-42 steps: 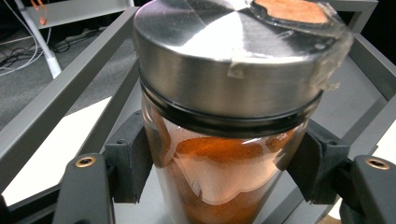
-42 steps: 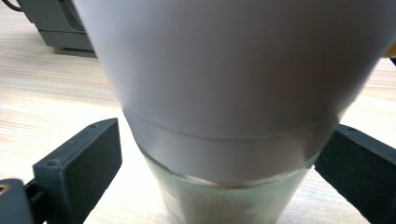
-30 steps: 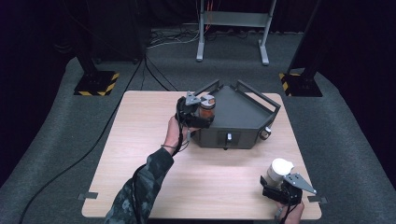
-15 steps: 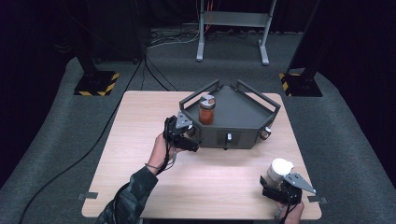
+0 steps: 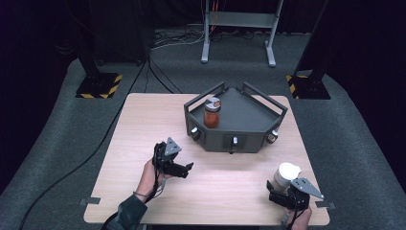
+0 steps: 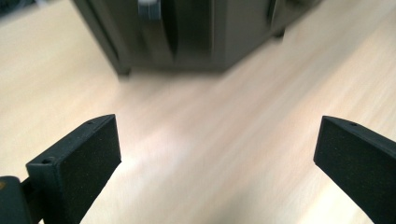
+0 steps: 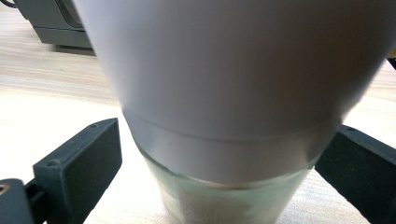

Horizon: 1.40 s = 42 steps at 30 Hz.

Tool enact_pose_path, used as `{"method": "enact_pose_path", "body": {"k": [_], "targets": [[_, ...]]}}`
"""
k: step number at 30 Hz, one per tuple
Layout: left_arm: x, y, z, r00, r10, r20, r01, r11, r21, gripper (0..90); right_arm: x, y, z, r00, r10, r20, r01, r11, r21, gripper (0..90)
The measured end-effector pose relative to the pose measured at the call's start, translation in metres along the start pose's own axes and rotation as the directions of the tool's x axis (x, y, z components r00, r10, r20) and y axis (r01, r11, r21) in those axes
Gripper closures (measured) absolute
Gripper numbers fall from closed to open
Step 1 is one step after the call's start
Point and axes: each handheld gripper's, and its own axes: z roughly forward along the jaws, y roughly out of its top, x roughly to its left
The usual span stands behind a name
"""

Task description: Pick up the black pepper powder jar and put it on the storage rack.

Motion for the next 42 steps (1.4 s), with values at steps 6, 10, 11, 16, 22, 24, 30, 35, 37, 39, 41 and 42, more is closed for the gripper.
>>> {"method": "enact_pose_path", "body": {"k": [6, 10, 11, 16, 22, 24, 30, 35, 37, 39, 41, 42], "targets": [[0.000, -0.023, 0.004, 0.9998, -0.022, 0.000, 0.022, 0.9951, 0.096, 0.4, 0.001, 0.000, 0.000, 1.0000, 0.002, 0.006, -0.002, 1.0000, 0.000, 0.1], [-0.004, -0.035, 0.006, 0.9992, -0.038, 0.007, 0.037, 0.9922, 0.119, 0.5, 0.001, 0.001, 0.000, 1.0000, 0.003, 0.005, -0.003, 1.0000, 0.003, 0.1], [-0.005, -0.037, 0.007, 0.9991, -0.042, 0.011, 0.040, 0.9917, 0.122, 0.4, 0.001, 0.001, 0.000, 1.0000, 0.002, 0.006, -0.002, 1.0000, 0.003, 0.1], [-0.008, -0.043, 0.012, 0.9984, -0.052, 0.024, 0.048, 0.9900, 0.132, 0.4, 0.004, 0.000, 0.000, 0.9996, 0.005, 0.027, -0.005, 1.0000, 0.001, 0.0], [-0.009, -0.052, 0.012, 0.9976, -0.066, 0.023, 0.063, 0.9933, 0.097, 0.4, 0.000, 0.002, 0.001, 0.9998, 0.020, 0.010, -0.020, 0.9998, 0.009, 0.0], [-0.013, -0.058, 0.011, 0.9969, -0.078, 0.009, 0.077, 0.9944, 0.071, 0.2, -0.001, 0.002, 0.001, 0.9999, 0.013, 0.001, -0.013, 0.9998, 0.013, 0.0], [-0.013, -0.058, 0.011, 0.9970, -0.077, 0.010, 0.076, 0.9945, 0.072, 0.2, 0.002, 0.005, -0.002, 0.9999, -0.010, 0.011, 0.010, 0.9999, -0.005, 0.0], [-0.013, -0.058, 0.011, 0.9970, -0.078, 0.007, 0.077, 0.9945, 0.071, 0.2, 0.007, 0.006, -0.004, 0.9993, -0.031, 0.019, 0.031, 0.9993, -0.021, 0.5], [-0.013, -0.058, 0.011, 0.9969, -0.078, 0.007, 0.077, 0.9945, 0.071, 0.2, 0.007, 0.004, -0.005, 0.9992, -0.033, 0.023, 0.034, 0.9990, -0.031, 5.2], [-0.014, -0.058, 0.011, 0.9968, -0.080, 0.005, 0.080, 0.9943, 0.071, 0.2, 0.007, 0.004, -0.006, 0.9992, -0.032, 0.023, 0.033, 0.9989, -0.033, 9.5], [-0.014, -0.059, 0.011, 0.9966, -0.083, 0.003, 0.082, 0.9942, 0.070, 0.2, 0.007, 0.004, -0.006, 0.9991, -0.029, 0.032, 0.030, 0.9990, -0.033, 15.5], [-0.014, -0.059, 0.011, 0.9964, -0.084, 0.001, 0.084, 0.9940, 0.070, 0.2, 0.004, 0.004, -0.005, 0.9993, -0.027, 0.024, 0.028, 0.9991, -0.032, 17.3]]}}
